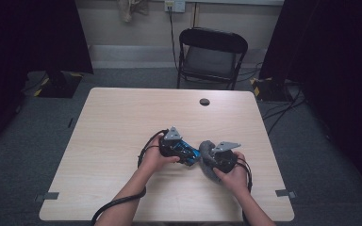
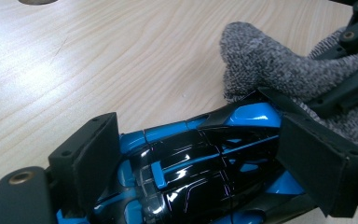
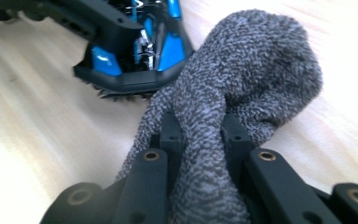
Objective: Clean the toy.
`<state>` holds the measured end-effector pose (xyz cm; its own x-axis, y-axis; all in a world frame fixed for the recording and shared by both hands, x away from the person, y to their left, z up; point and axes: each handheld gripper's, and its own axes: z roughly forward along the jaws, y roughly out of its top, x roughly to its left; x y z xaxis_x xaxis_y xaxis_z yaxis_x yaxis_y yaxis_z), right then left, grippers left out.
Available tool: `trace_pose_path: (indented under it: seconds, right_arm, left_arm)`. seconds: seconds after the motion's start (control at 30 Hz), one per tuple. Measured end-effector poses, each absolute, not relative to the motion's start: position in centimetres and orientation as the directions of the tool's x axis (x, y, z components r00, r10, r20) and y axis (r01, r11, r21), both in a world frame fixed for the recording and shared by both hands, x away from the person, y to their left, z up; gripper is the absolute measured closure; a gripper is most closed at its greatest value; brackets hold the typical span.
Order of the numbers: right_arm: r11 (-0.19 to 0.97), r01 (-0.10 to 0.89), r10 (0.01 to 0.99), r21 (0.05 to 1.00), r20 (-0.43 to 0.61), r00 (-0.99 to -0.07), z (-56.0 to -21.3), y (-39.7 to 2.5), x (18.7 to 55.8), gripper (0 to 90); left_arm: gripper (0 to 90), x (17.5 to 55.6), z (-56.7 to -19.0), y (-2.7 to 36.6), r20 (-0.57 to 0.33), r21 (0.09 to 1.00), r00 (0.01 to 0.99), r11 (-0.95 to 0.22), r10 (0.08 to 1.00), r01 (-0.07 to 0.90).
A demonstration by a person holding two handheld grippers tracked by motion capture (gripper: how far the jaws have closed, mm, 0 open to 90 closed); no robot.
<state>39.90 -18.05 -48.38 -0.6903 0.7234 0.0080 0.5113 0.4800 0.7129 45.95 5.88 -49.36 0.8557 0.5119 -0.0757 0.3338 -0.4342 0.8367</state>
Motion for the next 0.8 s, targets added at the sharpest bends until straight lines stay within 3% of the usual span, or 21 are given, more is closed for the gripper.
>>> trace_pose_path:
  seconds: [0.8]
  right_arm:
    - [0.495, 0.495, 0.627, 0.714, 0.102, -0.773, -48.4, -17.1, 37.2, 75.9]
  left_arm:
    - [13.4, 46.0, -49.3, 6.0, -0.076, 0.835, 0.855, -0.436, 0.513, 0.335]
